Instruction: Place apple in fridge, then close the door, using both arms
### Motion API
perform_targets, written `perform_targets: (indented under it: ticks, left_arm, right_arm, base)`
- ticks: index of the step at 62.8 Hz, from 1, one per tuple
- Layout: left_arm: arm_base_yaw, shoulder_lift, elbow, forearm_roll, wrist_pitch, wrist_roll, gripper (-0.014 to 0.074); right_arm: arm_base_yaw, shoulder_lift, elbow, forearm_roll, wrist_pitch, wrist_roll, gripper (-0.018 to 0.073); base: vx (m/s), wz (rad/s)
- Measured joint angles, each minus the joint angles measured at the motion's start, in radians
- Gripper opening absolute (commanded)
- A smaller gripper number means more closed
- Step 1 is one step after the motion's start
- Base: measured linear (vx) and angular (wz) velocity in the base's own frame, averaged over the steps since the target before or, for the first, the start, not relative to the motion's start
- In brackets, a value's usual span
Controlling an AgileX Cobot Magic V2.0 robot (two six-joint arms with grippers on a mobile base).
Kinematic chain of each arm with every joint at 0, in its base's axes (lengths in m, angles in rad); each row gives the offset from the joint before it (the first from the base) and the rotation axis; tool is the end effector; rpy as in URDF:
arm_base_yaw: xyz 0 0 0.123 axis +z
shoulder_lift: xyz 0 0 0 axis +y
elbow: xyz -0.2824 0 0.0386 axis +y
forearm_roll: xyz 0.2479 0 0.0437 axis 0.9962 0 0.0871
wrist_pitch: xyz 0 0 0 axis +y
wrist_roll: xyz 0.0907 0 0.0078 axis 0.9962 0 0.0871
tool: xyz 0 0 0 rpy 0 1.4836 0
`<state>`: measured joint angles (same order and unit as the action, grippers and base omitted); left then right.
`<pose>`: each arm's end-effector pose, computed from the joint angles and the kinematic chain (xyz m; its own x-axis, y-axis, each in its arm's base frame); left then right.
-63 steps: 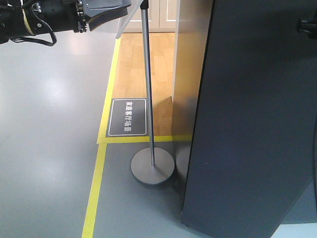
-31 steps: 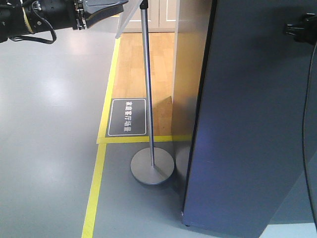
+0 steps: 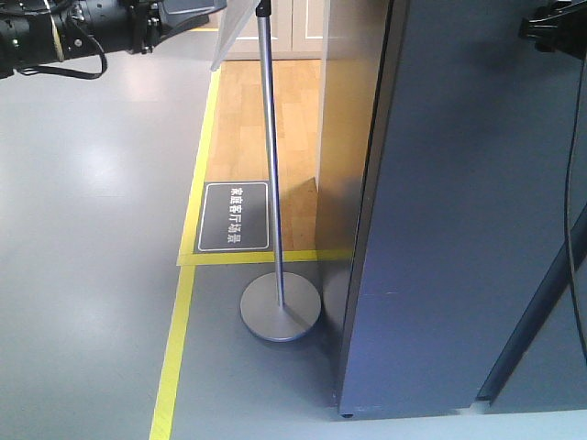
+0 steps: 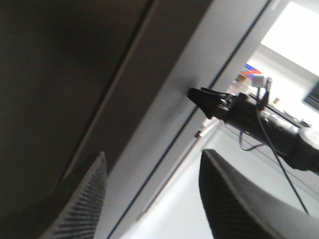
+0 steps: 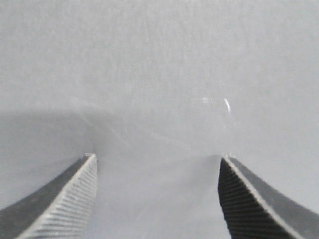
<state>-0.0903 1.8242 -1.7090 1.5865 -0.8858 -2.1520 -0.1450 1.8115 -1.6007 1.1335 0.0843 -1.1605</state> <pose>0.4090 -0.1077 0.3989 -0.4769 -0.2924 -0.8289 0.6778 0.4782 -0.5586 0.4423 -0.0575 0.3645 -0.1589 -0.0054 -0.9873 0.0651 0.9978 -0.0159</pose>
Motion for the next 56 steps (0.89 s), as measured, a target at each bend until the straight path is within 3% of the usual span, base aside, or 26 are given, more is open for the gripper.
perform_targets:
  ticks: [17, 27, 40, 50, 56]
  left_arm:
    - [0.000, 0.000, 0.000, -0.001, 0.012, 0.000, 0.0339]
    - [0.002, -0.001, 0.000, -0.001, -0.114, 0.000, 0.0195]
    - [0.002, -0.030, 0.000, 0.006, -0.304, 0.000, -0.0010]
    - [0.001, -0.072, 0.003, 0.018, -0.336, 0.000, -0.0008]
    - [-0.012, -0.112, 0.025, 0.076, -0.337, 0.001, -0.0008]
  right_arm:
    - [-0.018, -0.020, -0.014, -0.041, 0.165, 0.002, 0.0439]
    - [-0.016, -0.126, -0.014, -0.072, 0.355, 0.002, 0.0268]
    - [-0.016, -0.306, -0.015, -0.086, 0.672, 0.003, -0.0020]
    - [-0.016, -0.415, -0.015, -0.094, 0.970, 0.034, -0.0006]
    - [-0.016, -0.465, -0.015, -0.104, 1.111, 0.077, -0.0005]
  base:
    - [0.00, 0.00]
    - [0.00, 0.00]
    - [0.00, 0.00]
    - [0.00, 0.00]
    - [0.00, 0.00]
